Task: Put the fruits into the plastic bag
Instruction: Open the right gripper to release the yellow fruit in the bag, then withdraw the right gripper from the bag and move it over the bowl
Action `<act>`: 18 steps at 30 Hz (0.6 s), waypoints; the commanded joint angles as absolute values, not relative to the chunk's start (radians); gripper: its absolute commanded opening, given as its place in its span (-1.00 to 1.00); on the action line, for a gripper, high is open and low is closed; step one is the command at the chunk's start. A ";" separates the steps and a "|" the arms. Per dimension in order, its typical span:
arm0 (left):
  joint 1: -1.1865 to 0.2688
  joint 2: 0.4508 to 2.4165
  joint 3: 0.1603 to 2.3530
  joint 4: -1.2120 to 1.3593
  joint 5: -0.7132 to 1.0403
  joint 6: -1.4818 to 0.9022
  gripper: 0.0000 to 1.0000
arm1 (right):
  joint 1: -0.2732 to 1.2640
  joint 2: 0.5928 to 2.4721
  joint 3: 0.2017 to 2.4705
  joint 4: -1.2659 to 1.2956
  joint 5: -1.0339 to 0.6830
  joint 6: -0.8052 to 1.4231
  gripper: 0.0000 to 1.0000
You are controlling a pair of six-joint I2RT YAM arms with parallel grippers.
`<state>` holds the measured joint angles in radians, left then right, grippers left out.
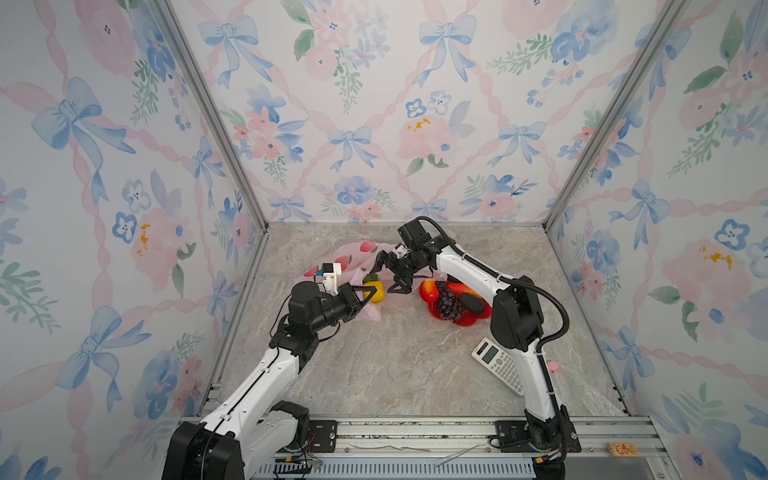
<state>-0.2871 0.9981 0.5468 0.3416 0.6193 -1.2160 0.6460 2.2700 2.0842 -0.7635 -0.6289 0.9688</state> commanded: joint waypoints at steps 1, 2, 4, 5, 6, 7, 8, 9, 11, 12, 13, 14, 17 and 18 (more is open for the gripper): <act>-0.279 0.996 0.539 0.340 0.637 -1.209 -1.00 | 0.669 2.240 2.192 -1.064 -0.612 0.794 0.92; -0.279 0.995 0.541 0.341 0.635 -1.208 -1.00 | 0.674 2.249 2.236 -1.141 -0.589 0.747 0.92; -0.278 0.994 0.542 0.340 0.635 -1.209 -1.00 | 0.678 2.264 2.315 -1.278 -0.527 0.663 0.92; -0.277 0.991 0.542 0.341 0.633 -1.208 -1.00 | 0.680 2.267 2.352 -1.341 -0.491 0.631 0.92; -0.278 0.991 0.543 0.341 0.633 -1.207 -1.00 | 0.679 2.266 2.382 -1.391 -0.455 0.579 0.92; -0.278 0.991 0.542 0.341 0.632 -1.207 -1.00 | 0.680 2.263 2.401 -1.426 -0.425 0.559 0.93; -0.276 0.989 0.541 0.341 0.630 -1.206 -1.00 | 0.680 2.253 2.417 -1.458 -0.392 0.535 0.92; -0.276 0.988 0.542 0.340 0.628 -1.207 -1.00 | 0.677 2.243 2.431 -1.487 -0.361 0.515 0.92; -0.275 0.989 0.542 0.341 0.626 -1.207 -1.00 | 0.678 2.220 2.454 -1.539 -0.292 0.482 0.92; -0.275 0.991 0.543 0.341 0.626 -1.207 -1.00 | 0.677 2.206 2.465 -1.568 -0.249 0.463 0.92; -0.275 0.993 0.545 0.340 0.624 -1.207 -1.00 | 0.679 2.191 2.471 -1.592 -0.204 0.447 0.93; -0.276 0.996 0.546 0.341 0.625 -1.206 -1.00 | 0.678 2.172 2.470 -1.617 -0.151 0.429 0.93; -0.275 1.004 0.556 0.340 0.626 -1.203 -1.00 | 0.677 2.105 2.430 -1.658 0.010 0.382 0.92; -0.275 1.007 0.559 0.340 0.624 -1.203 -1.00 | 0.676 2.075 2.398 -1.657 0.056 0.369 0.92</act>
<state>-0.2840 0.9985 0.5468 0.3416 0.6186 -1.2156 0.6754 2.1876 2.4214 -1.5383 -0.1501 0.4553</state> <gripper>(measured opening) 0.050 0.962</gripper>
